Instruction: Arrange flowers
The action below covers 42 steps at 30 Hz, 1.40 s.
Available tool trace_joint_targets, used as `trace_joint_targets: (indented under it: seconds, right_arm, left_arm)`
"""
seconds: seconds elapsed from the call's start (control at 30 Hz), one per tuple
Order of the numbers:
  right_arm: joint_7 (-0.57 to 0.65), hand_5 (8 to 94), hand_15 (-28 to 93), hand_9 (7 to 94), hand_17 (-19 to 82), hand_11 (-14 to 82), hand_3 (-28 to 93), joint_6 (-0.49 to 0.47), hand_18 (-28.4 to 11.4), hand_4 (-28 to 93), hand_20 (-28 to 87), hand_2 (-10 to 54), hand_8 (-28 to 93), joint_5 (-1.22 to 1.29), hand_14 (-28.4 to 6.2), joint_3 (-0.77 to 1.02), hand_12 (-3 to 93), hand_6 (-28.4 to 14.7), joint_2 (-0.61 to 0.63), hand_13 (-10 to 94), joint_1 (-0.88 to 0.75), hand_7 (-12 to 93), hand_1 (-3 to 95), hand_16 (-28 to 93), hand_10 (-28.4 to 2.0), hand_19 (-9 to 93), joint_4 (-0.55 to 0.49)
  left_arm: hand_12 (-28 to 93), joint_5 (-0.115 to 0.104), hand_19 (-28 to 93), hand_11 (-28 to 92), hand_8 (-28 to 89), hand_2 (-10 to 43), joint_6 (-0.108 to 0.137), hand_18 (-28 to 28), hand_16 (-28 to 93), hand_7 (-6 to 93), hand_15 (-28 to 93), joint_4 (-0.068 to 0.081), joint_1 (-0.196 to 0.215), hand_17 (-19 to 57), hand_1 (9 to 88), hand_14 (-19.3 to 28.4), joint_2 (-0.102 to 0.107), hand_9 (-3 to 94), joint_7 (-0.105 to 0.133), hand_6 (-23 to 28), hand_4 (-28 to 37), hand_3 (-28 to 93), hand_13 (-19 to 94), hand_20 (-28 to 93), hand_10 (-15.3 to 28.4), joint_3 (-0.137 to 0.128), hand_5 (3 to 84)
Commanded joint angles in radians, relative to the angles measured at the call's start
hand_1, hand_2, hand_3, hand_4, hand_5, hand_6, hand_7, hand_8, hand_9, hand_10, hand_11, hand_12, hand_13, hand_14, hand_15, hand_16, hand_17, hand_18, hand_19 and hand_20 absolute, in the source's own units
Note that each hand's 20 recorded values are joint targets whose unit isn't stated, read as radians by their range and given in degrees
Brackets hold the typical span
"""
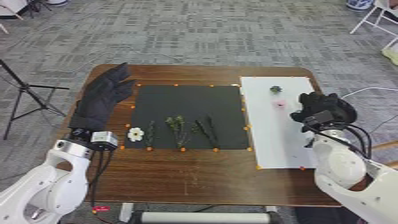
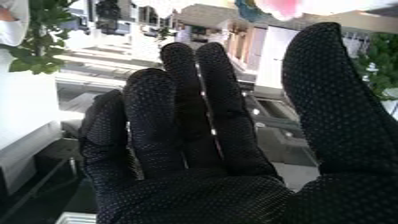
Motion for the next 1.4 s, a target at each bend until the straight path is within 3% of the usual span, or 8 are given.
trace_joint_targets:
  seconds: [0.03, 0.3, 0.47, 0.6, 0.8, 1.17, 1.33, 1.4]
  right_arm:
    - [-0.009, 50.2, 85, 50.0, 21, 37.7, 78, -0.053, -21.5, -28, 57, -9.5, -14, 0.015, -12.7, -0.021, 25.2, -1.2, -0.018, 48, 0.023, 30, 31.0, 26, -10.1, 80, 0.056]
    - [-0.036, 50.7, 86, 50.8, 20, 36.4, 77, -0.119, -21.7, -28, 58, -9.5, -14, 0.055, -13.0, -0.028, 24.8, -1.3, -0.01, 48, 0.022, 29, 31.0, 26, -10.0, 80, 0.055]
    - [-0.031, 57.4, 84, 59.0, 23, 40.9, 83, 0.036, -21.5, -28, 58, -9.5, -13, -0.001, -11.1, -0.107, 25.8, 1.9, -0.022, 53, 0.07, 34, 33.7, 27, -9.6, 81, 0.094]
    - [-0.052, 66.9, 83, 75.7, 29, 23.0, 82, 0.14, -21.6, -28, 57, -8.0, -1, -0.026, -9.3, -0.128, 47.0, 2.8, -0.019, 61, 0.094, 44, 45.0, 29, -6.9, 85, 0.079]
    - [-0.114, 72.9, 82, 80.7, 30, 22.0, 83, 0.192, -21.8, -26, 57, -8.8, -1, 0.008, -8.8, -0.221, 49.6, 2.8, -0.042, 64, 0.271, 42, 46.2, 30, -6.9, 86, 0.011]
    - [-0.282, 73.5, 82, 80.9, 30, 21.8, 83, 0.178, -21.7, -25, 57, -9.2, -1, 0.125, -8.5, -0.616, 50.0, 2.6, -0.456, 64, 0.706, 41, 46.1, 31, -7.1, 86, 0.17]
    - [-0.31, 73.5, 83, 80.7, 30, 22.0, 83, 0.168, -21.6, -25, 57, -9.3, 0, 0.17, -8.4, -0.757, 50.2, 2.5, -0.59, 64, 0.802, 41, 46.2, 31, -7.0, 86, 0.279]
    - [-0.331, 73.6, 83, 80.7, 30, 22.0, 83, 0.154, -21.5, -25, 56, -9.3, 0, 0.165, -8.4, -0.78, 50.1, 2.6, -0.645, 64, 0.806, 41, 46.1, 31, -7.0, 87, 0.332]
  left_arm:
    - [20, -0.001, 37, 19, -8, -2.7, 0.001, 19.9, 6, 18.0, 28, 0.001, -0.01, -9.7, 25.2, 13.3, -0.001, 22.5, -0.007, 2.8, -25.5, 68, 19, 14, 10.8, -0.003, 29.9]
    - [20, 0.0, 37, 19, -8, -2.6, 0.003, 19.9, 6, 18.0, 28, -0.005, 0.001, -9.8, 25.2, 13.4, 0.008, 22.6, -0.005, 2.8, -25.5, 69, 19, 14, 10.7, -0.01, 29.8]
    - [20, -0.001, 38, 19, -8, -2.6, 0.005, 19.9, 6, 17.9, 28, -0.007, 0.006, -9.7, 25.3, 13.5, 0.011, 22.6, -0.005, 2.8, -25.6, 68, 19, 14, 10.7, -0.01, 29.9]
    - [20, -0.002, 37, 19, -8, -2.7, 0.004, 19.9, 6, 18.1, 28, -0.009, 0.008, -9.7, 25.2, 13.4, 0.016, 22.6, -0.005, 2.7, -25.5, 69, 19, 14, 10.7, -0.011, 29.9]
    - [20, -0.002, 37, 19, -8, -2.5, 0.002, 19.9, 6, 18.2, 28, -0.014, -0.001, -9.7, 25.4, 13.5, 0.045, 22.6, -0.012, 2.7, -25.5, 69, 19, 14, 10.7, -0.018, 29.8]
    - [20, 0.002, 38, 19, -8, -2.5, -0.039, 19.9, 6, 18.0, 28, 0.032, -0.235, -9.7, 25.4, 13.5, 0.1, 22.6, -0.003, 2.8, -25.5, 69, 19, 14, 10.7, 0.113, 29.9]
    - [20, -0.011, 38, 19, -8, -2.5, 0.0, 19.9, 6, 18.1, 28, 0.047, -0.389, -9.3, 25.4, 13.4, 0.136, 23.0, 0.073, 2.9, -25.5, 69, 19, 14, 10.9, 0.237, 30.2]
    - [20, -0.011, 38, 19, -8, -2.4, 0.007, 19.7, 6, 18.1, 28, 0.032, -0.383, -9.1, 25.5, 13.4, 0.149, 23.2, 0.088, 2.9, -25.6, 69, 19, 14, 11.1, 0.225, 30.4]
